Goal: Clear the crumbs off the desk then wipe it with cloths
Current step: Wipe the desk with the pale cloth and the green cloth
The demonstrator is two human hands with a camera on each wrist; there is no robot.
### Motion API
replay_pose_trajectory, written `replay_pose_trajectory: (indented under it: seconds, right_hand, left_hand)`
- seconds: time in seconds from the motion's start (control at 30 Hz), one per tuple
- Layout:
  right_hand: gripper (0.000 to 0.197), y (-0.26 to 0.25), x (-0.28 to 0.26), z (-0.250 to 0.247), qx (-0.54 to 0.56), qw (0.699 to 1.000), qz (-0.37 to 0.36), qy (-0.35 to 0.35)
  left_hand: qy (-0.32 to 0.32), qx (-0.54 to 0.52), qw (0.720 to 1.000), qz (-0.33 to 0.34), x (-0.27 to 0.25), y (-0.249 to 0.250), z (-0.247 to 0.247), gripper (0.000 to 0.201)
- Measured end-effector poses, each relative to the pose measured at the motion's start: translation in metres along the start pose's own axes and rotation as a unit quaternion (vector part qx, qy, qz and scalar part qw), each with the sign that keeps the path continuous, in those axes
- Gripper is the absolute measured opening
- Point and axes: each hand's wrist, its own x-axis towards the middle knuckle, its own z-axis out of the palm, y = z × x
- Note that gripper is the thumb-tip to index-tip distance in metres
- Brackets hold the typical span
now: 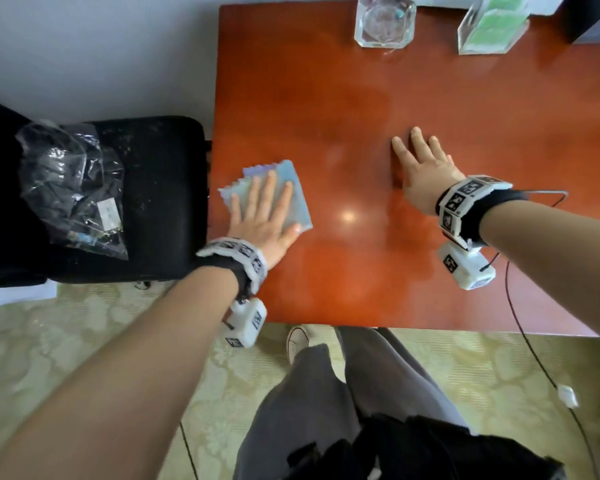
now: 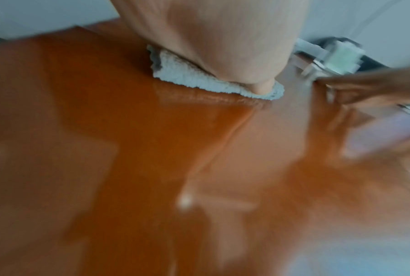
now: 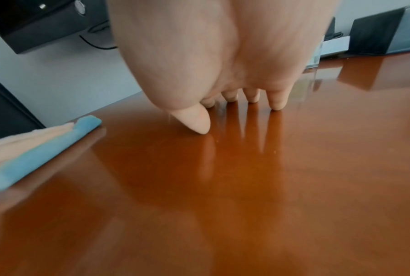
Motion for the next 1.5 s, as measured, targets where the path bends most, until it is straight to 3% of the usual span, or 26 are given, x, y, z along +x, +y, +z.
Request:
replay_pose_trajectory:
  seconds: [0.17, 0.3, 0.47, 0.57, 0.63, 0.87, 1.13, 1.23, 1.33, 1.37, 1.43, 1.5]
  right_hand:
    - [0.082, -0.025, -0.013, 0.006, 0.008, 0.998, 0.054, 0.008]
    - [0.083, -0.042, -0.031, 0.023, 0.032, 0.995, 0.093, 0.034]
    - [0.086, -0.059, -0.058, 0.05, 0.033, 0.99, 0.123, 0.052]
    - [0.085, -0.066, -0.075, 0.057, 0.04, 0.99, 0.122, 0.056]
    - [0.085, -0.066, -0.088, 0.065, 0.051, 0.991, 0.117, 0.05]
    - [0.087, -0.063, -0.12, 0.091, 0.084, 0.991, 0.089, 0.055]
    - [0.078, -0.033, -0.148, 0.102, 0.143, 0.987, -0.014, 0.065]
    - [0.072, -0.02, -0.169, 0.111, 0.184, 0.975, -0.027, 0.124]
    - [0.077, -0.017, -0.19, 0.126, 0.175, 0.962, -0.027, 0.207]
    - [0.077, -0.018, -0.194, 0.129, 0.164, 0.963, -0.043, 0.212]
    - [0.076, -0.03, -0.197, 0.131, 0.138, 0.969, -0.094, 0.184]
    - [0.072, -0.047, -0.193, 0.136, 0.103, 0.972, -0.154, 0.143]
  left_hand:
    - [-0.013, 0.036, 0.994, 0.101, -0.051, 0.047, 0.039, 0.072]
    - [0.013, 0.058, 0.988, 0.142, -0.061, 0.009, 0.044, 0.068]
    - [0.012, -0.009, 0.998, 0.06, -0.077, -0.073, 0.049, 0.068]
    - [0.022, -0.039, 0.999, 0.019, -0.098, -0.081, 0.058, 0.07]
    - [0.025, -0.016, 0.999, 0.022, -0.117, -0.067, 0.072, 0.072]
    - [0.011, 0.027, 0.992, 0.125, -0.175, 0.002, 0.128, 0.076]
    - [0.044, 0.048, 0.988, 0.143, -0.129, 0.096, 0.11, 0.079]
    - [0.03, 0.045, 0.986, 0.155, -0.101, 0.139, 0.09, 0.082]
    - [0.004, -0.051, 0.984, 0.171, -0.088, 0.162, 0.066, 0.079]
    - [0.006, -0.107, 0.98, 0.168, -0.087, 0.162, 0.057, 0.077]
    - [0.073, -0.186, 0.972, 0.123, -0.088, 0.15, 0.046, 0.071]
    - [0.138, -0.171, 0.975, 0.039, -0.09, 0.126, 0.05, 0.071]
